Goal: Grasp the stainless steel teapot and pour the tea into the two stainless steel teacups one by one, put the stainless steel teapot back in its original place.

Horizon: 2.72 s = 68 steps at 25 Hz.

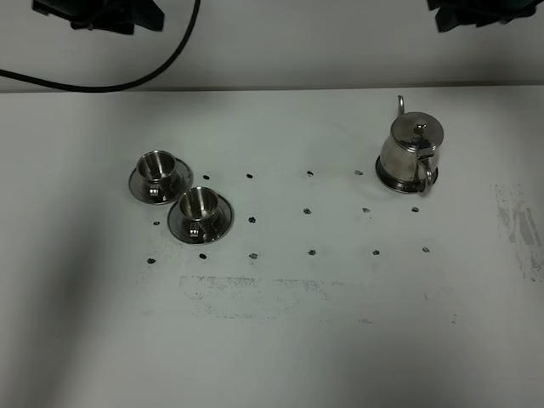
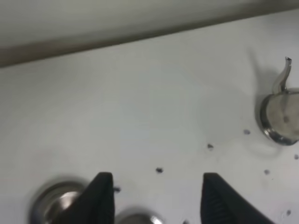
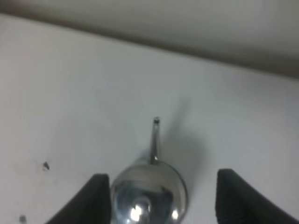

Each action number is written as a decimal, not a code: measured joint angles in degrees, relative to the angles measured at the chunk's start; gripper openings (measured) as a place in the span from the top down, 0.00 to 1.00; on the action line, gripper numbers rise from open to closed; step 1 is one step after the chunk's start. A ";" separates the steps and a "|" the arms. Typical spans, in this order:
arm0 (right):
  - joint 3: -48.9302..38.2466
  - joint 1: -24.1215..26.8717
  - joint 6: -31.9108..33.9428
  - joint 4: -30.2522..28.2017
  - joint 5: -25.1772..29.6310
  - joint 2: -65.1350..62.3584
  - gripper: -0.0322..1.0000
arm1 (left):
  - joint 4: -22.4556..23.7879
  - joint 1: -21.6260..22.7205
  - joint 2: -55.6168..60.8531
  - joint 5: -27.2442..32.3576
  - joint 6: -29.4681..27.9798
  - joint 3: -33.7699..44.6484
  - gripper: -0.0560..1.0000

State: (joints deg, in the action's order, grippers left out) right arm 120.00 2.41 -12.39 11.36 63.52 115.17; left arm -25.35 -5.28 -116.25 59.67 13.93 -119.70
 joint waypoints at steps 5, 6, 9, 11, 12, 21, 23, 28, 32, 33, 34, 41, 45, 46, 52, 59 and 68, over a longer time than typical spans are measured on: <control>-12.92 -1.38 0.43 -0.53 -6.66 -14.06 0.48 | 3.75 0.00 13.78 -4.97 0.79 13.40 0.59; -16.41 -1.55 0.43 -0.43 -8.73 -16.10 0.48 | 4.04 0.00 16.76 -6.94 1.14 17.03 0.59; -25.90 -1.59 0.19 -0.51 -14.80 -22.17 0.48 | 4.47 0.00 25.40 -12.99 2.45 27.51 0.60; -31.35 -1.54 -0.01 -0.57 -17.43 -25.13 0.48 | 4.74 0.00 31.13 -15.96 2.91 33.94 0.60; -34.08 -1.54 -0.01 -0.57 -18.80 -26.58 0.48 | 5.38 0.00 34.34 -17.54 2.91 37.48 0.60; -48.99 -1.54 -1.49 -0.52 -20.52 -33.88 0.48 | 16.65 0.00 58.51 -18.73 -5.08 62.95 0.60; -50.88 -1.54 -1.49 -0.52 -20.30 -34.84 0.48 | 17.58 0.00 63.43 -16.53 -5.77 66.35 0.60; -52.40 -2.47 -1.49 -0.39 -20.30 -36.19 0.48 | 17.91 0.00 75.37 -9.67 -6.12 74.16 0.60; -52.49 -6.13 -1.49 -0.83 -20.32 -36.26 0.48 | 17.91 0.00 83.35 -2.61 -7.08 78.93 0.60; -52.49 -6.98 -1.49 -1.06 -20.38 -36.26 0.48 | 17.91 0.00 85.01 -1.31 -7.35 79.91 0.60; -52.49 -7.93 -1.49 -1.46 -20.51 -36.28 0.48 | 17.91 0.00 86.96 -0.26 -7.47 81.11 0.60; -52.49 -10.65 -0.40 -2.81 -20.75 -36.28 0.48 | 17.91 0.00 96.61 1.11 -7.64 92.02 0.60; -52.49 -10.65 -0.01 -3.27 -20.83 -36.28 0.48 | 17.95 0.00 98.68 1.38 -7.64 93.10 0.60; -52.49 -10.65 -0.01 -3.26 -20.87 -36.28 0.48 | 17.95 0.00 98.81 1.38 -7.64 93.10 0.60; -52.49 -10.65 0.19 -3.37 -20.94 -36.28 0.48 | 17.95 0.00 99.44 1.38 -7.64 93.10 0.60; -52.49 -10.65 0.36 -3.37 -21.10 -36.28 0.48 | 17.95 0.53 108.47 1.38 -7.58 93.10 0.60; -52.49 -10.65 0.79 -3.37 -21.10 -35.91 0.48 | 17.95 4.42 116.52 1.50 -7.47 93.16 0.60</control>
State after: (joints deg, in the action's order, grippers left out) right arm 67.51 -8.25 -11.61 7.99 42.42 79.27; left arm -7.39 -0.86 0.27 61.17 6.46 -26.54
